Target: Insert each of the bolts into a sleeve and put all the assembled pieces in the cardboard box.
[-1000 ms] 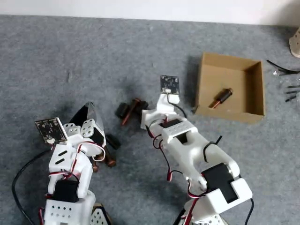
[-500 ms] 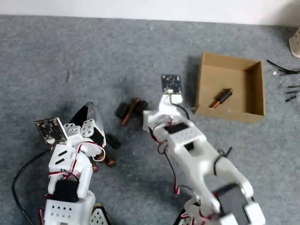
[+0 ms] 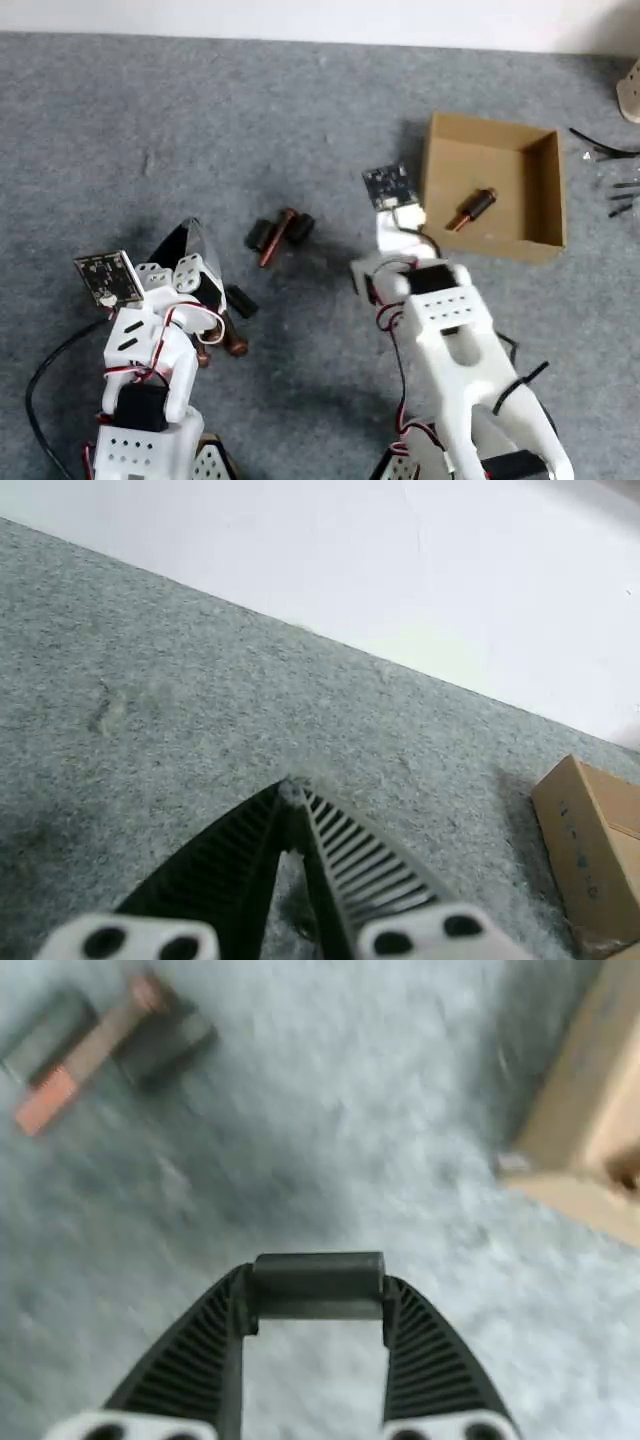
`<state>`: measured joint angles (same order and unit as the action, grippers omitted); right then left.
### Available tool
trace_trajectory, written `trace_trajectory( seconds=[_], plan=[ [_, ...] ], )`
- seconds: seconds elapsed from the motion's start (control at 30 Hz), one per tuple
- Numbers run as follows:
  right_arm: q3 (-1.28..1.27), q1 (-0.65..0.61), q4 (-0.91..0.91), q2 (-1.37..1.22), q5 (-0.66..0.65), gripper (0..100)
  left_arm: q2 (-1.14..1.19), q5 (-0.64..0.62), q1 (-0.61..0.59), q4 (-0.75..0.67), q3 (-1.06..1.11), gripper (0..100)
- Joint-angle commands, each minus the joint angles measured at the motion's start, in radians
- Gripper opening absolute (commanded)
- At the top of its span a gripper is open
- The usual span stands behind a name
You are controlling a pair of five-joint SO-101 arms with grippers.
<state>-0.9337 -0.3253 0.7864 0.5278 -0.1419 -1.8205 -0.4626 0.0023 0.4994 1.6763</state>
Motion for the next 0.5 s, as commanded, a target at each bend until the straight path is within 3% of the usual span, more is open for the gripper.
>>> trace_trajectory(
  seconds=[0.0,0.13,0.2,0.37,0.47],
  plan=[
    [0.005,0.048,0.085,0.036,-0.175,0.4,-0.008,0.003,0.018,0.002,0.019,1],
    [0.004,0.050,0.093,0.036,-0.353,0.5,-0.008,0.003,0.018,0.002,0.019,1],
    [0.007,0.050,0.094,0.036,-0.361,3.9,-0.008,0.003,0.018,0.002,0.019,1],
    [0.013,0.045,0.173,0.036,-0.135,25.4,-0.008,0.003,0.018,0.002,0.019,1],
    [0.013,0.042,0.232,0.038,0.005,28.1,-0.008,0.003,0.018,0.002,0.019,1]
  ],
)
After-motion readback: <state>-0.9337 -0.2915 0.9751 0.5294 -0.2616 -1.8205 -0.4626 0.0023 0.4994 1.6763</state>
